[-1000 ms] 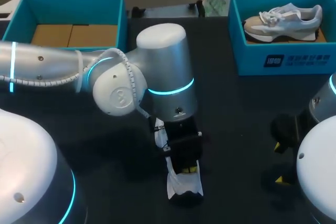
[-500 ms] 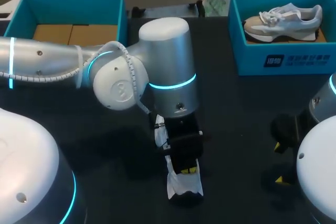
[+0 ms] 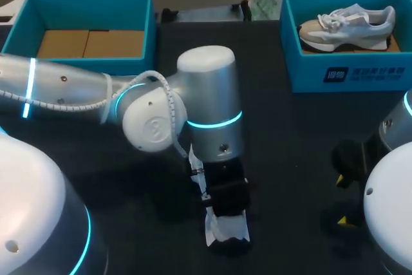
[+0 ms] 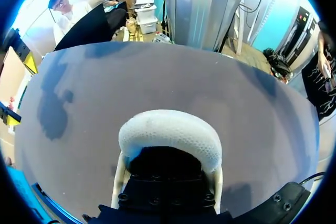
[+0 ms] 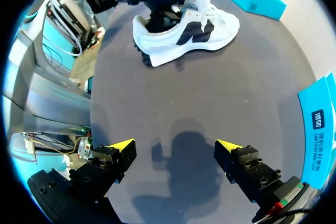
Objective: Take the shoe out of the shoebox, open the shoe tongue, remove and reinsert the insole, then place the shoe into the shoebox
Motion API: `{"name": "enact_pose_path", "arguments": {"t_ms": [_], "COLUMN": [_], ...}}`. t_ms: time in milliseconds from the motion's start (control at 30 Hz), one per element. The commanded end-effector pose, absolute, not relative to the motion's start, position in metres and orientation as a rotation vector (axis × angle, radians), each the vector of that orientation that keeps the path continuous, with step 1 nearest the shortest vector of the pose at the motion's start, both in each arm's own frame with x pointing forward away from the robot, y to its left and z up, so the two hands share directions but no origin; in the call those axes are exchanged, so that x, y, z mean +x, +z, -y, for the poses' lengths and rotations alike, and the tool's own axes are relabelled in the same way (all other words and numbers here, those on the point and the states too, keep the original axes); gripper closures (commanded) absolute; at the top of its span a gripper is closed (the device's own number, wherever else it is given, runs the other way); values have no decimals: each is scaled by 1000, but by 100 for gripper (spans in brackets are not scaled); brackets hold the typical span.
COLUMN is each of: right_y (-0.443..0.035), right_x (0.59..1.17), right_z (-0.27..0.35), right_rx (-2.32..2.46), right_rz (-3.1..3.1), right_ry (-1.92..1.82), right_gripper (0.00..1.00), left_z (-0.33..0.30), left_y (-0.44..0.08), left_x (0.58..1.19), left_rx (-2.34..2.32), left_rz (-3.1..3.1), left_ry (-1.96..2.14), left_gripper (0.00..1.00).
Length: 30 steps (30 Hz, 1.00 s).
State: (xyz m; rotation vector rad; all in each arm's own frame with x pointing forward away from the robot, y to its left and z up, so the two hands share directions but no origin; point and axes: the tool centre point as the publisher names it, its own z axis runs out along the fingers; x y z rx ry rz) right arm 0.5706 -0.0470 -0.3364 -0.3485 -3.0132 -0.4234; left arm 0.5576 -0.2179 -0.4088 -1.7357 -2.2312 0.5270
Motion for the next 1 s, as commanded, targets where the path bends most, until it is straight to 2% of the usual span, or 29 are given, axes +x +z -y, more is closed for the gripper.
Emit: {"name": "enact_pose_path", "arguments": {"t_ms": [33, 600, 1000], "right_y": [-335, -335, -335], "right_x": [568, 568, 568], "right_z": [48, 48, 48], "right_rx": [-348, -348, -348], "right_rz": [3016, 3016, 3016], "right_ry": [-426, -426, -426], "right_gripper": [0, 0, 0], "left_z": [224, 195, 199], "left_y": [-422, -417, -375], "left_x": [553, 628, 617], "left_rx": [-1777, -1847, -1932], "left_rz": [2269, 2377, 2323], "left_ry": [444, 124, 247], "left_gripper": [100, 100, 100]}}
